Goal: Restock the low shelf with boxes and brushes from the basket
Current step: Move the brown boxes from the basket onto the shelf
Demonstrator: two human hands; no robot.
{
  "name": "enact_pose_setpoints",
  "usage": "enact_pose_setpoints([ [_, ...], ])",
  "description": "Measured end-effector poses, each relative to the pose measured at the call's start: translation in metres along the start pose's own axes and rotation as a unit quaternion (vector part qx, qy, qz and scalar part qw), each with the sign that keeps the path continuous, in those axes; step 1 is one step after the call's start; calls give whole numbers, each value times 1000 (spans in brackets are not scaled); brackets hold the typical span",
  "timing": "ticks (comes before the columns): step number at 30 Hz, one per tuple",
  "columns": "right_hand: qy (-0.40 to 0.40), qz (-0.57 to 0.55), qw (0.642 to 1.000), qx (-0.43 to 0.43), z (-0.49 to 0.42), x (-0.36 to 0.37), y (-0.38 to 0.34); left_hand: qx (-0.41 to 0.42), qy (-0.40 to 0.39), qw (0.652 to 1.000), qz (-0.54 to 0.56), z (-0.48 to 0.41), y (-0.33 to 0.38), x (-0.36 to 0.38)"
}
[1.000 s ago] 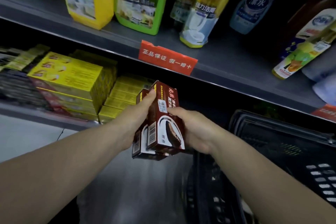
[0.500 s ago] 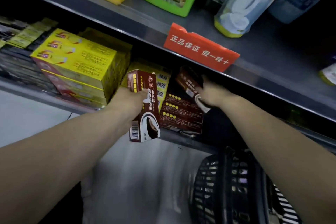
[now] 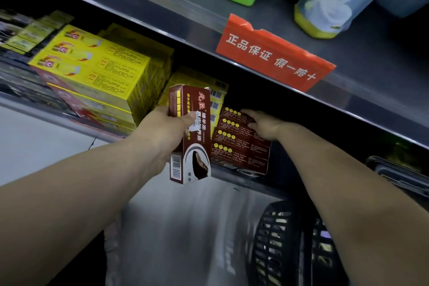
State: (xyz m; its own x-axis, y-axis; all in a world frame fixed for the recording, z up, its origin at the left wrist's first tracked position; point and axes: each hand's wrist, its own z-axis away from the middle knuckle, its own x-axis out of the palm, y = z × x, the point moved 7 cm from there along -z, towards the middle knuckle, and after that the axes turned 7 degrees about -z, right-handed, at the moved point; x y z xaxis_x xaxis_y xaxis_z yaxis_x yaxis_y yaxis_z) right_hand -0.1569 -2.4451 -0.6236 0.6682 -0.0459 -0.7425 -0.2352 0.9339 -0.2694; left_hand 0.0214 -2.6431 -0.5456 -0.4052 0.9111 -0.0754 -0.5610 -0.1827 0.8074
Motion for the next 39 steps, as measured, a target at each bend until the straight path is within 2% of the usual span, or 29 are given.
enact_pose_setpoints([
  [3, -23, 34, 999, 14, 2, 4, 1, -10, -4, 1000, 11, 1, 0, 5],
  [6, -10, 87, 996, 26, 13, -4, -13, -10, 10, 1000, 6, 2, 1, 8],
  [9, 26, -54, 997, -48, 39, -27, -52, -9, 24, 1000, 9, 4, 2, 10],
  [11, 30, -189, 976, -106, 64, -38, -77, -10, 27, 999, 13, 5, 3, 12],
  [12, 3, -240, 964, -117, 77, -36, -85, -12, 25, 999, 19, 5, 2, 13],
  [15, -105, -354, 924, -101, 106, -11, -98, -20, -11, 998, 61, 8, 3, 24],
  [18, -108, -445, 885, -78, 113, -5, -91, -19, -60, 996, 66, 11, 4, 34],
  [20, -80, -472, 875, -68, 113, -16, -80, 8, -72, 997, -22, 13, 7, 34],
  [22, -13, -424, 904, -51, 106, -34, -63, 77, -72, 981, -161, 14, 13, 33],
  [24, 58, -304, 951, -28, 95, -50, -45, 128, -65, 958, -250, 17, 19, 33],
  [26, 98, -232, 967, -22, 81, -58, -33, 145, -62, 948, -276, 16, 21, 32],
  [30, 159, -137, 977, -29, 50, -65, -18, 137, -74, 951, -268, 13, 23, 32],
  [35, 163, -109, 980, -36, 11, -54, -12, 144, -70, 946, -283, 11, 23, 32],
  [39, 108, -44, 993, -28, -16, -27, -12, 144, -60, 947, -281, 11, 21, 29],
])
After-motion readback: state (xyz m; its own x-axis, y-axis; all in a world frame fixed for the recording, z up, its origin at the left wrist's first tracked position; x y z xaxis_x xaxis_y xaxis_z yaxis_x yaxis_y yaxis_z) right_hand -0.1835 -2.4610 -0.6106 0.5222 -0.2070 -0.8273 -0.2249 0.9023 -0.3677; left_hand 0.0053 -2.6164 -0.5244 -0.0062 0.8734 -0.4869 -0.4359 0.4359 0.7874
